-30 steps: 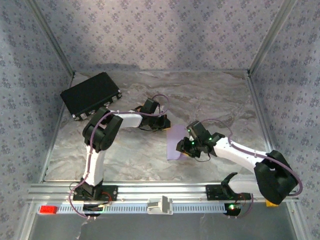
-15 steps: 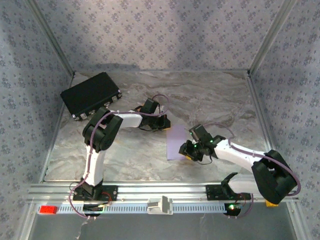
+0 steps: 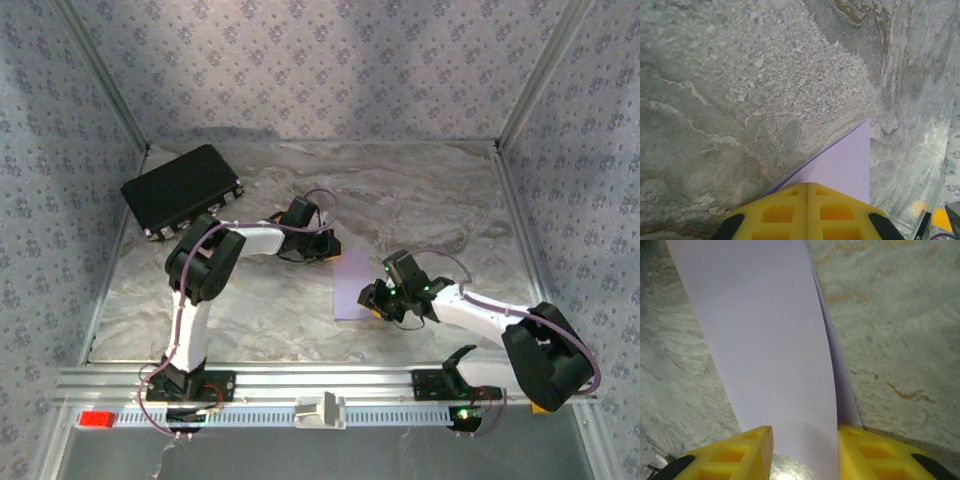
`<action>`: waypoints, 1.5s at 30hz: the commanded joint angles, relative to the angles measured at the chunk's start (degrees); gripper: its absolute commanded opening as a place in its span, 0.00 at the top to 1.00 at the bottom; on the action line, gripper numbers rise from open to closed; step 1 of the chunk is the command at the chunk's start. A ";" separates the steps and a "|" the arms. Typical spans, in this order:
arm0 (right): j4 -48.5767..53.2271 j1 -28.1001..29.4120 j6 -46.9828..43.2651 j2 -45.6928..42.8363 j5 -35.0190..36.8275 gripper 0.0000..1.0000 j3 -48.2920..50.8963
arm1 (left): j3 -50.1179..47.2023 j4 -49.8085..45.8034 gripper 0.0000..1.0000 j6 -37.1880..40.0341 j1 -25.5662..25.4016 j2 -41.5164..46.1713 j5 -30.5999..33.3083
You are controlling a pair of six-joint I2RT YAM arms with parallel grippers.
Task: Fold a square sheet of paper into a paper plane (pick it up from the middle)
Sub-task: Fold the triangle a second time at the center of the table.
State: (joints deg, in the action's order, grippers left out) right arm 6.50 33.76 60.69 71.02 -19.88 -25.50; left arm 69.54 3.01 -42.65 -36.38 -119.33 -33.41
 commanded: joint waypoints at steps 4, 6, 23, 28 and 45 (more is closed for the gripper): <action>-7.91 -1.98 0.41 -0.03 -3.16 0.63 1.93 | -0.72 -7.21 0.94 0.90 -0.79 -0.47 0.55; -9.19 -2.89 -0.35 0.81 -4.25 0.64 1.94 | -0.46 -7.14 0.94 0.89 -0.87 -0.64 0.19; -17.24 -7.69 -4.47 8.92 -9.80 0.79 0.63 | 2.25 -8.41 0.91 3.12 -0.95 -0.33 -1.60; -17.23 -9.03 -5.01 9.24 -10.44 0.90 0.62 | 5.26 -11.04 0.80 5.73 -0.91 2.56 -0.47; -22.64 -7.53 3.14 8.62 -6.08 0.82 -0.35 | -8.86 -6.20 0.57 12.79 -5.03 21.62 7.37</action>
State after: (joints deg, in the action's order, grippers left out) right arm -17.37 26.17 64.62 79.92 -25.80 -24.32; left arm 63.61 -4.10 -33.71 -39.46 -100.33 -28.45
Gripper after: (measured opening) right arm 0.170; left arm 0.430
